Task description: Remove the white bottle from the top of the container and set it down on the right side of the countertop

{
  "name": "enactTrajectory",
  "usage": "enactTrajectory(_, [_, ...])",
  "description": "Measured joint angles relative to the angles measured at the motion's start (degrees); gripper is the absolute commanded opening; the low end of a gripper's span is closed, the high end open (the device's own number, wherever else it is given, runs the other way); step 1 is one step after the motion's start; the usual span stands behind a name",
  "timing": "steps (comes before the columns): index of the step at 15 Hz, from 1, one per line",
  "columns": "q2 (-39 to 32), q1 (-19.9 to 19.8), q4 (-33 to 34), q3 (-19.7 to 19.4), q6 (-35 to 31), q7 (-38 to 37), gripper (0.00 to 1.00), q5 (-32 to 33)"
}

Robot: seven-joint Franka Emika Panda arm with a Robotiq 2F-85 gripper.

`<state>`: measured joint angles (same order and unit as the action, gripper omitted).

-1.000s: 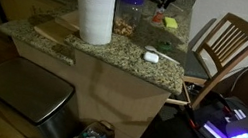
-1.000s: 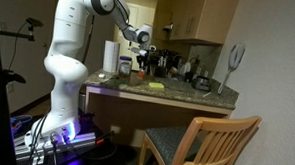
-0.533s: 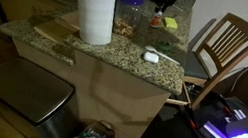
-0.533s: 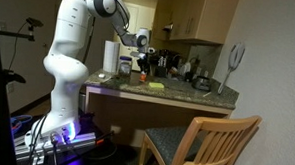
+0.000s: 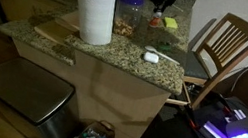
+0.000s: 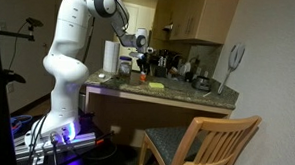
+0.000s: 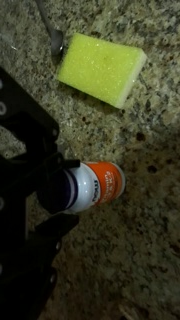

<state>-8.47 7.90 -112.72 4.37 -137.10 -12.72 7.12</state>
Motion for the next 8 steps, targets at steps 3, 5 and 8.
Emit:
enactTrajectory(3, [0.9,0.0,0.2,0.0,1.1,0.1,0.99,-1.8])
enactTrajectory(5, [2.7,-0.2,0.8,-0.2,3.1,0.1,1.00,-2.1])
enactTrajectory(8, [6.5,-0.8,1.2,-0.7,3.8,0.2,1.00,-2.6])
